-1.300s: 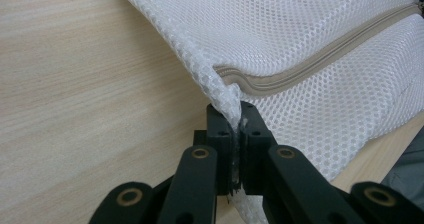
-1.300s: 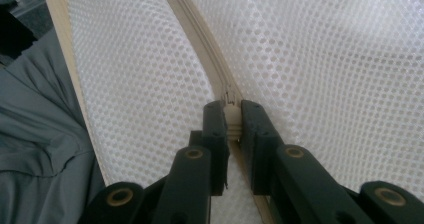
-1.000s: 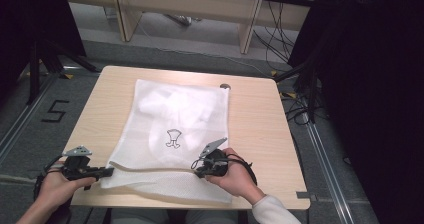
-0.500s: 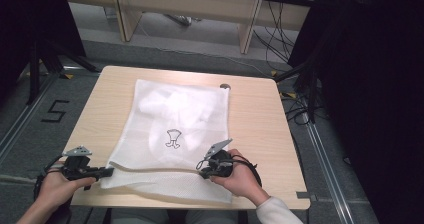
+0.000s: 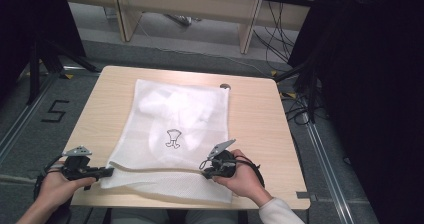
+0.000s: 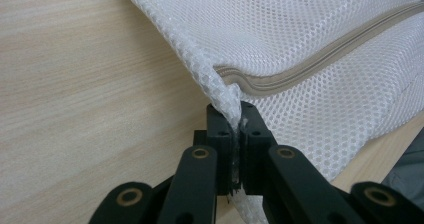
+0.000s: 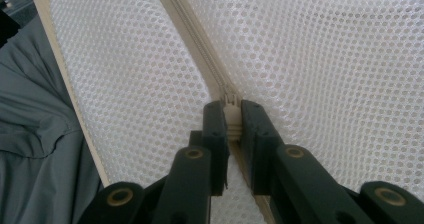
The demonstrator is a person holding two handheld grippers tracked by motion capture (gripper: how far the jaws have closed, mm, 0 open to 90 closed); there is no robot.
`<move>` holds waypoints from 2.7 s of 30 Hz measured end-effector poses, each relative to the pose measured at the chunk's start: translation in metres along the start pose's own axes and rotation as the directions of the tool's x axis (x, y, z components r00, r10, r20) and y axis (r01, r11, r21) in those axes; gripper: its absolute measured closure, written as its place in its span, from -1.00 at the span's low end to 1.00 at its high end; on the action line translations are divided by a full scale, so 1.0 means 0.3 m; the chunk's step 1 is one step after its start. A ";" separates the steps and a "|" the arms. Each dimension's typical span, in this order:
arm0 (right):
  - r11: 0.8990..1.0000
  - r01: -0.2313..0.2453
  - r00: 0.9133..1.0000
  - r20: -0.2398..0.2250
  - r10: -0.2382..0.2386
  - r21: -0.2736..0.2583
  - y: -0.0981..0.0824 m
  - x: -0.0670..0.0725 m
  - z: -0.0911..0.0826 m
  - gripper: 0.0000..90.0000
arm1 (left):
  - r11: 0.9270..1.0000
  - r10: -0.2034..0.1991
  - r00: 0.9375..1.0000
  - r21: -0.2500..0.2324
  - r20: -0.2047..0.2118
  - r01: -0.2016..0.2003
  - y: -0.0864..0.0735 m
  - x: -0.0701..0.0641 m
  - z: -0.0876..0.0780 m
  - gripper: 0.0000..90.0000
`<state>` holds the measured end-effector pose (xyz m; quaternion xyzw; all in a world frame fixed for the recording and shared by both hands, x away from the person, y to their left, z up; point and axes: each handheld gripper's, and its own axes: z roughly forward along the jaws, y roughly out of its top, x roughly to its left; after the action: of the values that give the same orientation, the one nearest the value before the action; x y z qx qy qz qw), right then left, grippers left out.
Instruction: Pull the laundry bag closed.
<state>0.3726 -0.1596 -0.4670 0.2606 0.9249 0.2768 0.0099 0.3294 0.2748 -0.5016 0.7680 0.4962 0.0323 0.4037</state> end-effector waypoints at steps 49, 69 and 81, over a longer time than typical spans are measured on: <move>0.999 -0.038 0.999 0.020 0.038 0.015 -0.062 -0.033 -0.041 0.84 | 1.000 0.000 1.000 -0.001 -0.005 0.000 -0.001 0.000 0.001 0.90; 0.998 -0.055 0.998 0.023 0.054 0.016 -0.091 -0.050 -0.059 0.84 | 1.000 -0.001 1.000 0.001 0.001 0.001 0.000 0.000 0.000 0.90; 0.997 -0.079 0.997 0.027 0.078 0.022 -0.099 -0.050 -0.069 0.84 | 1.000 -0.003 1.000 0.000 0.005 0.003 0.000 0.000 0.001 0.90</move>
<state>0.3680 -0.1984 -0.4667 0.3005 0.9169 0.2626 0.0081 0.3295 0.2747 -0.5017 0.7674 0.4962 0.0298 0.4050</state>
